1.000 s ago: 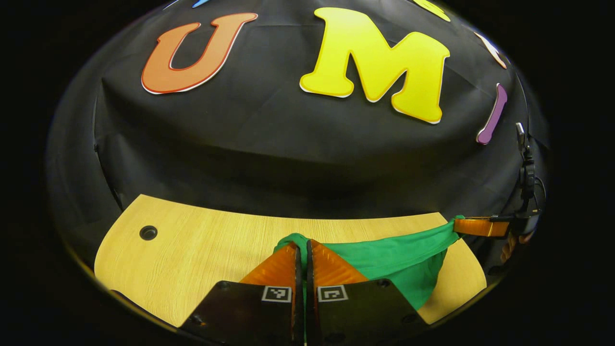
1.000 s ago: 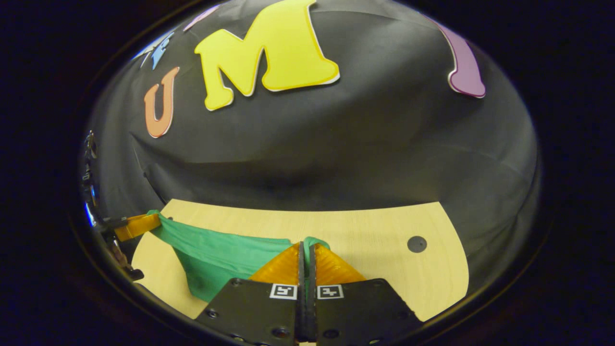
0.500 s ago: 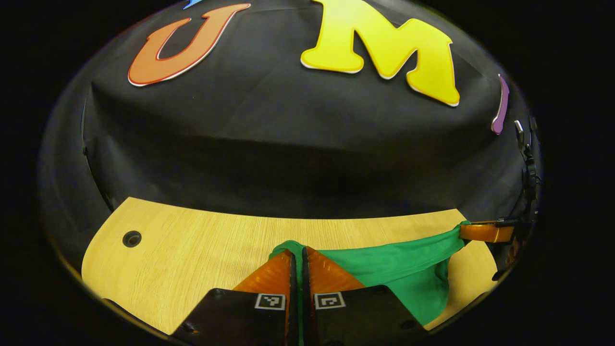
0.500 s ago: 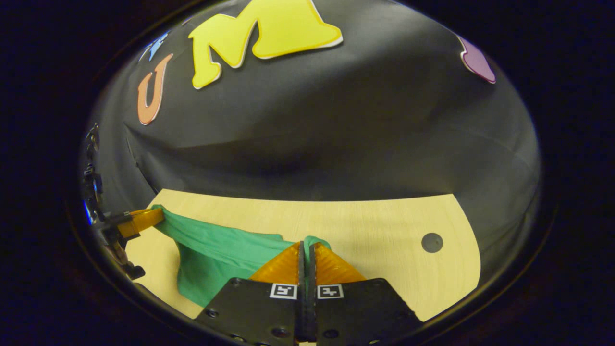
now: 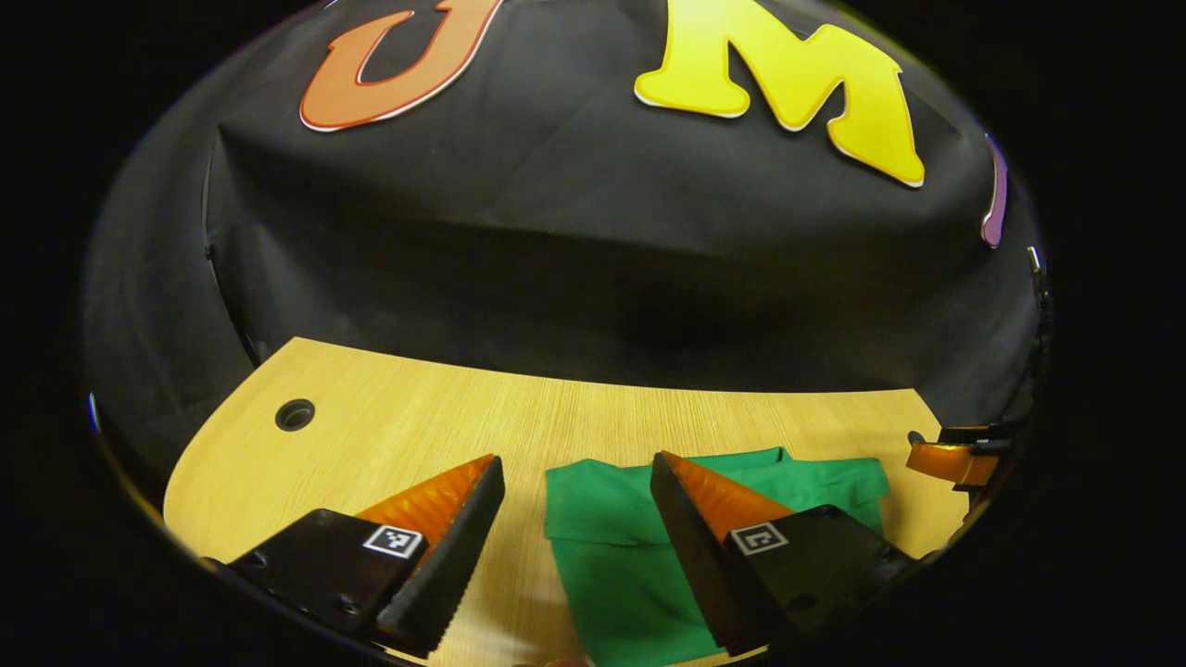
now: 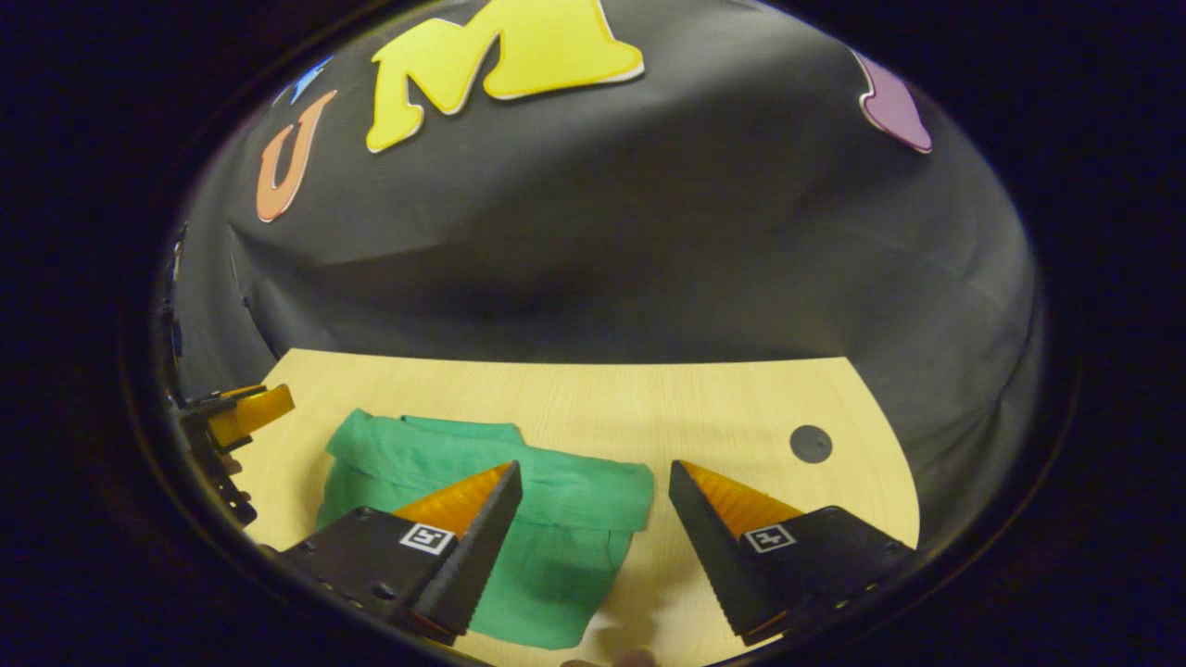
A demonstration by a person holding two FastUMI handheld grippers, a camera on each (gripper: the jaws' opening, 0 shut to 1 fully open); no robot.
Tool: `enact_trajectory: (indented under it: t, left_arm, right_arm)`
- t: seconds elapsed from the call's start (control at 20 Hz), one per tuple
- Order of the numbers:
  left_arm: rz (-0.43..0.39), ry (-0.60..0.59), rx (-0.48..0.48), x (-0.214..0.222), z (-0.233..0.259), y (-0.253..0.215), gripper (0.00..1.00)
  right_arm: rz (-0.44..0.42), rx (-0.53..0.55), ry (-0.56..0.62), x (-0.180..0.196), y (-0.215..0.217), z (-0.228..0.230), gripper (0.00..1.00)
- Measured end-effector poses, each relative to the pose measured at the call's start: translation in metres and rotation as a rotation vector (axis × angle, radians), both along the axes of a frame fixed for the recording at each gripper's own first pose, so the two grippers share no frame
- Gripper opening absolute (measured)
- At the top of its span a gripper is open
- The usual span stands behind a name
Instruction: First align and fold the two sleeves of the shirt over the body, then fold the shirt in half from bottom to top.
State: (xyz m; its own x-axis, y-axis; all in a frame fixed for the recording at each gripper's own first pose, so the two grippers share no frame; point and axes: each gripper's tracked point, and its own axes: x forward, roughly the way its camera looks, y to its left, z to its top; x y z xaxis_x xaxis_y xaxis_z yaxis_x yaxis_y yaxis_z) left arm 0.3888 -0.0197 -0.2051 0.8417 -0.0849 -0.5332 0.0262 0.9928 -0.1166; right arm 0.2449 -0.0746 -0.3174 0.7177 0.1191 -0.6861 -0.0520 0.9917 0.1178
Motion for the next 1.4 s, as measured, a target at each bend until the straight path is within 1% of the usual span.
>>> enact_trajectory:
  t: [0.1, 0.2, 0.25, 0.3, 0.4, 0.55, 0.65, 0.75, 0.8, 0.85, 0.95, 1.1, 1.25, 1.4]
  left_arm:
    - [-0.006, -0.036, 0.005, -0.010, 0.020, 0.000, 1.00]
    - [0.001, -0.074, 0.004, -0.021, 0.046, 0.002, 1.00]
    - [0.007, -0.097, 0.003, -0.028, 0.060, 0.004, 1.00]
    - [0.009, -0.126, 0.003, -0.035, 0.079, 0.005, 1.00]
    - [0.002, -0.192, 0.018, -0.051, 0.122, 0.009, 1.00]
    - [-0.015, -0.289, 0.046, -0.088, 0.182, 0.006, 1.00]
    - [-0.023, -0.323, 0.066, -0.115, 0.212, 0.002, 1.00]
    - [-0.028, -0.372, 0.049, -0.142, 0.240, -0.005, 1.00]
    - [-0.032, -0.389, 0.038, -0.155, 0.252, -0.008, 1.00]
    - [-0.032, -0.406, 0.035, -0.167, 0.262, -0.008, 1.00]
    - [-0.034, -0.432, 0.034, -0.187, 0.278, -0.011, 1.00]
    - [-0.014, -0.446, 0.015, -0.216, 0.292, -0.009, 1.00]
    - [-0.004, -0.460, -0.001, -0.240, 0.301, -0.007, 1.00]
    - [-0.001, -0.469, -0.001, -0.252, 0.307, -0.005, 1.00]
  right_arm:
    - [-0.013, -0.009, -0.046, -0.006, 0.000, 0.023, 0.94]
    - [-0.022, -0.023, -0.103, -0.016, 0.000, 0.052, 0.92]
    - [-0.026, -0.033, -0.133, -0.024, 0.000, 0.069, 0.92]
    - [-0.032, -0.044, -0.168, -0.031, -0.001, 0.086, 0.97]
    - [-0.043, -0.058, -0.238, -0.050, 0.001, 0.126, 0.97]
    - [-0.056, -0.077, -0.335, -0.085, 0.004, 0.183, 0.96]
    - [-0.065, -0.079, -0.384, -0.109, 0.010, 0.211, 0.97]
    - [-0.072, -0.080, -0.426, -0.135, 0.014, 0.239, 0.96]
    - [-0.074, -0.081, -0.448, -0.149, 0.014, 0.253, 0.94]
    - [-0.080, -0.084, -0.470, -0.162, 0.014, 0.264, 0.98]
    - [-0.094, -0.088, -0.507, -0.186, 0.014, 0.286, 0.96]
    - [-0.118, -0.075, -0.545, -0.218, 0.014, 0.309, 0.96]
    - [-0.122, -0.072, -0.573, -0.246, 0.018, 0.317, 0.96]
    - [-0.123, -0.059, -0.586, -0.261, 0.025, 0.319, 0.96]
